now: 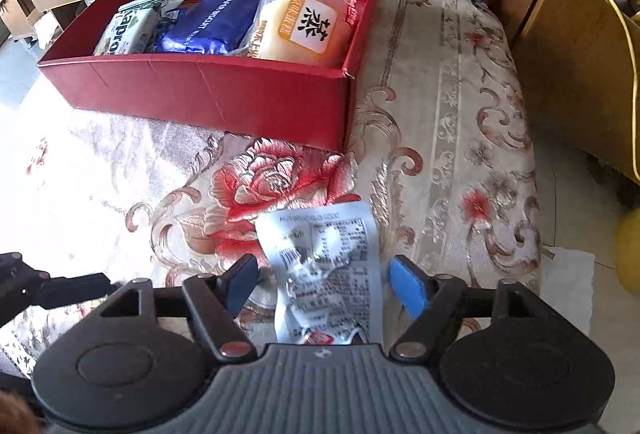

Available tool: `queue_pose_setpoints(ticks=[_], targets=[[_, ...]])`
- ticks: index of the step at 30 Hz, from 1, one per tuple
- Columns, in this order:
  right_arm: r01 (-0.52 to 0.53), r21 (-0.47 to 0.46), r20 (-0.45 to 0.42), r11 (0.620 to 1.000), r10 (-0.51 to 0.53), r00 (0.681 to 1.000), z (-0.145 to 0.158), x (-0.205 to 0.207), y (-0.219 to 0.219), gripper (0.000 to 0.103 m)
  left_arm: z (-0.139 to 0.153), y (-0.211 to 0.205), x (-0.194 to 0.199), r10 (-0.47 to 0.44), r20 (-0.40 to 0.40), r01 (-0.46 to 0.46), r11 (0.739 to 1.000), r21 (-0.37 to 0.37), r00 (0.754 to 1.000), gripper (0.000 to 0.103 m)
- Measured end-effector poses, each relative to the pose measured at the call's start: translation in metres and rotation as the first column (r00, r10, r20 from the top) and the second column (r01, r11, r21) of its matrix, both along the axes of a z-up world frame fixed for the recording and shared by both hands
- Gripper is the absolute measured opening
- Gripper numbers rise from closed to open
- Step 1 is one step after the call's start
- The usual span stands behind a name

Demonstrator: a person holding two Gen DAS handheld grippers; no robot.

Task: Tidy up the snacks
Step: 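Grasp the gold foil packet with left tool while right tool grasps the white packet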

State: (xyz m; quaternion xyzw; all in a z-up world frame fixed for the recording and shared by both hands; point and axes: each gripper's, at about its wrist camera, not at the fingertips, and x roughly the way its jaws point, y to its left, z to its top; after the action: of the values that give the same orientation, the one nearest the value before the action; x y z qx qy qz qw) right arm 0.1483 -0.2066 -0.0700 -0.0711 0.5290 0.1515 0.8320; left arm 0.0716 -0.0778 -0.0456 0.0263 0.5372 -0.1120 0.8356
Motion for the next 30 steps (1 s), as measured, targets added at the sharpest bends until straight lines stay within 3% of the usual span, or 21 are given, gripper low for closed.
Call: queue_pose_setpoints(ticks=[2, 6, 10, 13, 16, 21, 25, 28, 30], targets=[[0.011, 0.028, -0.007, 1.0, -0.011, 1.0, 0.002, -0.008, -0.006, 0.046, 0.0, 0.001, -0.002, -0.002, 0.002, 0.002, 1.0, 0.007, 1.0, 0.063], [-0.003, 0.09, -0.024, 0.996, 0.005, 1.0, 0.005, -0.029, -0.007, 0.043, 0.0, 0.005, -0.005, -0.001, 0.001, 0.001, 1.0, 0.01, 1.0, 0.059], [-0.015, 0.049, 0.016, 0.999, 0.014, 1.0, 0.009, -0.047, -0.002, 0.042, 0.0, 0.011, -0.01, 0.004, -0.004, -0.004, 1.0, 0.006, 1.0, 0.061], [-0.02, 0.027, 0.021, 0.999, 0.019, 1.0, 0.008, -0.049, 0.002, 0.042, -0.001, 0.011, -0.011, 0.018, -0.009, -0.018, 1.0, 0.007, 1.0, 0.078], [-0.027, -0.002, 0.009, 1.0, 0.027, 1.0, 0.002, -0.046, 0.006, 0.044, -0.004, 0.005, -0.014, 0.016, -0.009, -0.016, 0.999, 0.03, 1.0, 0.085], [-0.041, -0.027, 0.008, 0.999, 0.041, 0.999, -0.006, -0.046, 0.008, 0.058, -0.007, -0.001, -0.017, 0.012, 0.01, -0.013, 0.997, 0.074, 1.0, 0.08], [-0.058, 0.057, -0.06, 0.997, 0.061, 0.996, -0.014, -0.039, 0.006, 0.1, -0.004, 0.004, -0.023, 0.008, 0.029, -0.011, 0.995, 0.097, 1.0, 0.066], [-0.056, 0.025, -0.031, 0.998, 0.056, 0.998, -0.017, -0.046, 0.012, 0.1, -0.002, 0.007, -0.029, -0.003, 0.027, 0.001, 0.995, 0.101, 1.0, 0.062], [-0.067, 0.001, -0.015, 0.998, 0.067, 0.998, -0.016, -0.052, 0.014, 0.093, -0.001, 0.011, -0.03, 0.005, 0.02, -0.007, 0.996, 0.087, 1.0, 0.059]])
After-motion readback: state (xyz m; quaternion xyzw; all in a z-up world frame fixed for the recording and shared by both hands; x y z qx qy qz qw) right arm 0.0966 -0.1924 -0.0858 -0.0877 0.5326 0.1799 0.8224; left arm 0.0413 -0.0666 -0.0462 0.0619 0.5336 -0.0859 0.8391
